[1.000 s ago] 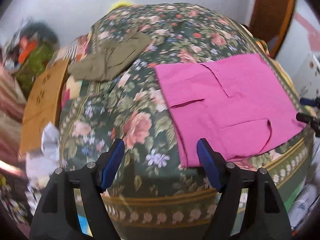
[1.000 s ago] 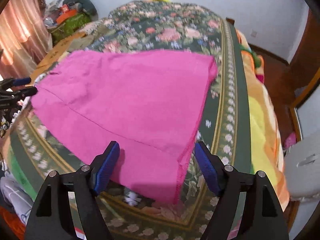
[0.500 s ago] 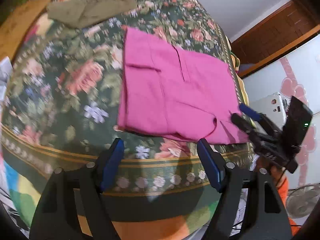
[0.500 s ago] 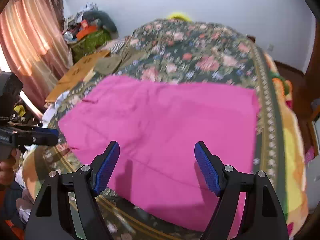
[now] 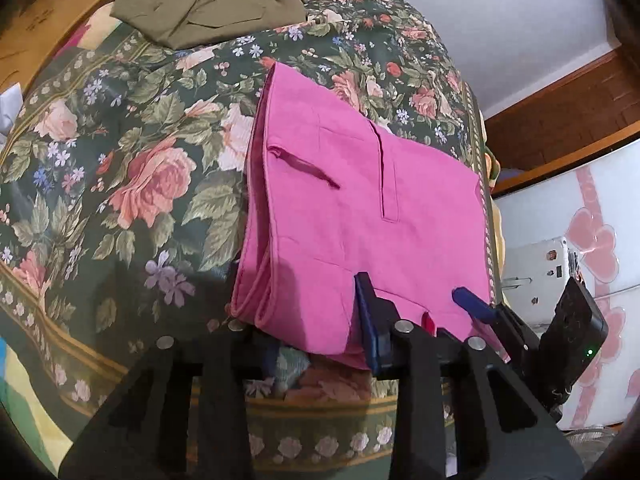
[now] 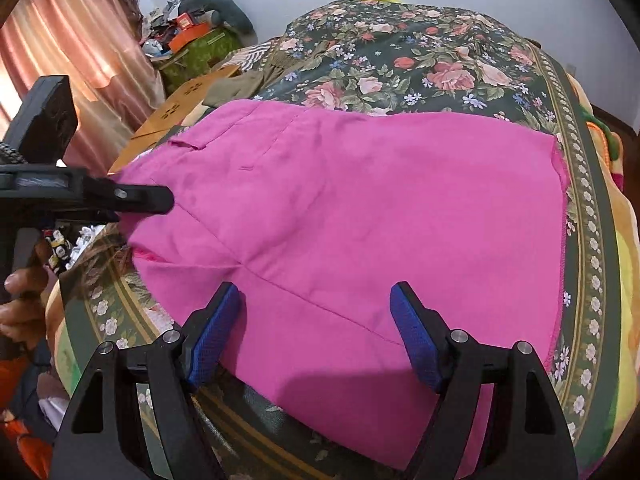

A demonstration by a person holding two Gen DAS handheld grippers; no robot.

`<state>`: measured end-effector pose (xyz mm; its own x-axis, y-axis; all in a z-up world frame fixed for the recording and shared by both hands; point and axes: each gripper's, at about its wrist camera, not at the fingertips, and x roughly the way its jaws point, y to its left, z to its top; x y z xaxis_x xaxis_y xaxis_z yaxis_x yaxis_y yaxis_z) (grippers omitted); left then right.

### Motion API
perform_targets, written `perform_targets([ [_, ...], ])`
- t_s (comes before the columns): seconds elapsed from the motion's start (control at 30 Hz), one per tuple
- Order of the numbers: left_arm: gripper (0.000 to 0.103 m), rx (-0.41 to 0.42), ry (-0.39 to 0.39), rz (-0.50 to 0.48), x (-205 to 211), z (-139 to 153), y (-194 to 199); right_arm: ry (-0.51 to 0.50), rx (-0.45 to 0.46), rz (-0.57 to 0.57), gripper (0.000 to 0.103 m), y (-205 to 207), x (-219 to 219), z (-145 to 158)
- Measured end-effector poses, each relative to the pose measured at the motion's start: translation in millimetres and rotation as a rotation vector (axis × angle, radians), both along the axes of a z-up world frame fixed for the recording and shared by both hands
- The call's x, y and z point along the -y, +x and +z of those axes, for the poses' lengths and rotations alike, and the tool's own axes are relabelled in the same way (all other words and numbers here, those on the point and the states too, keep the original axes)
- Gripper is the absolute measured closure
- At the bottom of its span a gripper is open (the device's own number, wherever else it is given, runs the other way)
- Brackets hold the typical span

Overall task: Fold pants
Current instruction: 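Grasp the folded pink trousers' edge with the left tool and lift it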

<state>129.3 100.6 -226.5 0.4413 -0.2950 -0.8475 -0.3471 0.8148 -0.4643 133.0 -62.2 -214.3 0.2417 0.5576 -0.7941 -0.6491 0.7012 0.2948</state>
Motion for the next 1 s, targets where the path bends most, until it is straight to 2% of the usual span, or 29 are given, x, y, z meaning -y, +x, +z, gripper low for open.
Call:
perform_targets([
  [0.07,0.078,0.01,0.056,-0.016,3.7,4.5,0.9,-0.001,0.003,-0.003,0.029,-0.1,-0.1,1.0],
  [0.17,0.081,0.045,0.211,-0.049,14.6,15.8,-0.2,-0.012,0.007,-0.027,0.029,-2.2,6.3,4.8],
  [0.27,0.083,0.08,0.333,-0.066,19.4,28.0,-2.1,-0.014,0.023,-0.081,0.029,-4.4,21.0,8.4],
  [0.37,0.083,0.128,0.507,-0.072,22.8,45.2,-11.5,-0.051,0.058,-0.143,0.029,-6.5,39.8,9.6],
  [0.43,0.084,0.156,0.594,-0.08,23.7,55.0,-17.7,-0.086,0.071,-0.169,0.029,-7.8,51.1,7.7],
  [0.5,0.084,0.186,0.66,-0.095,28.9,64.9,-17.6,-0.103,0.059,-0.172,0.029,-8.7,58.6,3.5],
  [0.63,0.084,0.266,0.756,-0.156,54.1,83.9,-14.0,-0.055,0.029,-0.189,0.029,-10.0,67.7,-2.4],
  [0.7,0.085,0.305,0.777,-0.203,74.2,90.8,-7.1,-0.035,0.015,-0.202,0.028,-9.3,70.1,-3.9],
  [0.8,0.085,0.355,0.757,-0.296,102.7,101.3,-0.4,-0.026,0.022,-0.209,0.028,-11.4,71.2,-4.1],
  [1.0,0.086,0.325,0.533,-0.481,147.6,97.0,27.6,-0.022,0.03,-0.215,0.028,-13.1,76.6,4.8],
])
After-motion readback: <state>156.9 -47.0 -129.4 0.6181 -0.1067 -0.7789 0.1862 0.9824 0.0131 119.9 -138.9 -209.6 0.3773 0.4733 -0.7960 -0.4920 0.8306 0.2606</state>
